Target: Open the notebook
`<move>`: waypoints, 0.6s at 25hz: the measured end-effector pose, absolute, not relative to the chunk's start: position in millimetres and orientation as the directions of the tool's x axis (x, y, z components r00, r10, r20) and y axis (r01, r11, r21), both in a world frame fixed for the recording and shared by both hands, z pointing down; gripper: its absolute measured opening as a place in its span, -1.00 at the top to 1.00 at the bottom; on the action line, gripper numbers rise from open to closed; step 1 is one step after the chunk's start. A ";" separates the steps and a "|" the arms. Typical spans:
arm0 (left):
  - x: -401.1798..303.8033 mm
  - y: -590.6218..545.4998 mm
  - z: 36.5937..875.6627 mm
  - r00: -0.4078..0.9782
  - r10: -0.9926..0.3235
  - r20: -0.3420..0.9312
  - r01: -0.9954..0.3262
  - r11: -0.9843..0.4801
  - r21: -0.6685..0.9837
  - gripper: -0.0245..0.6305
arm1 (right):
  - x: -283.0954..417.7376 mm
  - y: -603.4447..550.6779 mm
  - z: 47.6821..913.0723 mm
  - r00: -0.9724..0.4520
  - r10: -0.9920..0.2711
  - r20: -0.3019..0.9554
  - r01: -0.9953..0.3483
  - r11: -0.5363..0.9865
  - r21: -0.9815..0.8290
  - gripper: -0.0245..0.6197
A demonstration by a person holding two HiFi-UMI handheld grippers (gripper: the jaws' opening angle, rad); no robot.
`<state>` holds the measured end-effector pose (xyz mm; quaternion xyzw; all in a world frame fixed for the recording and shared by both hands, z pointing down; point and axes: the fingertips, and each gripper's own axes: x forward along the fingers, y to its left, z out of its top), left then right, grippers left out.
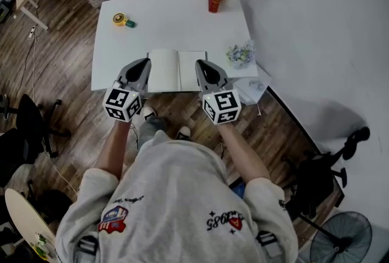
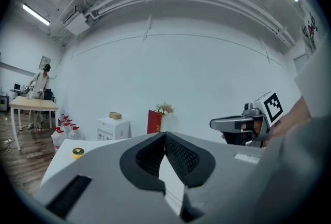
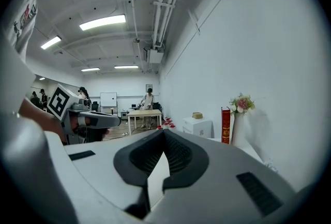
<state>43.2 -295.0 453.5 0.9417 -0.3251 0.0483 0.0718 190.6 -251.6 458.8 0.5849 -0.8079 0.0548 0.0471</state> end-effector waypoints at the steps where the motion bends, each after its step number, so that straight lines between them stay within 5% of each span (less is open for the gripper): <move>1: 43.0 -293.7 453.0 0.783 -0.606 0.137 -0.620 -0.777 0.104 0.91 | 190.7 -250.1 457.2 -0.310 -0.941 0.138 -0.951 0.308 -0.036 0.91; 15: 36.3 -291.2 460.1 0.772 -0.616 0.155 -0.634 -0.765 0.116 0.91 | 203.0 -242.4 472.6 -0.271 -0.947 0.171 -0.963 0.268 -0.039 0.92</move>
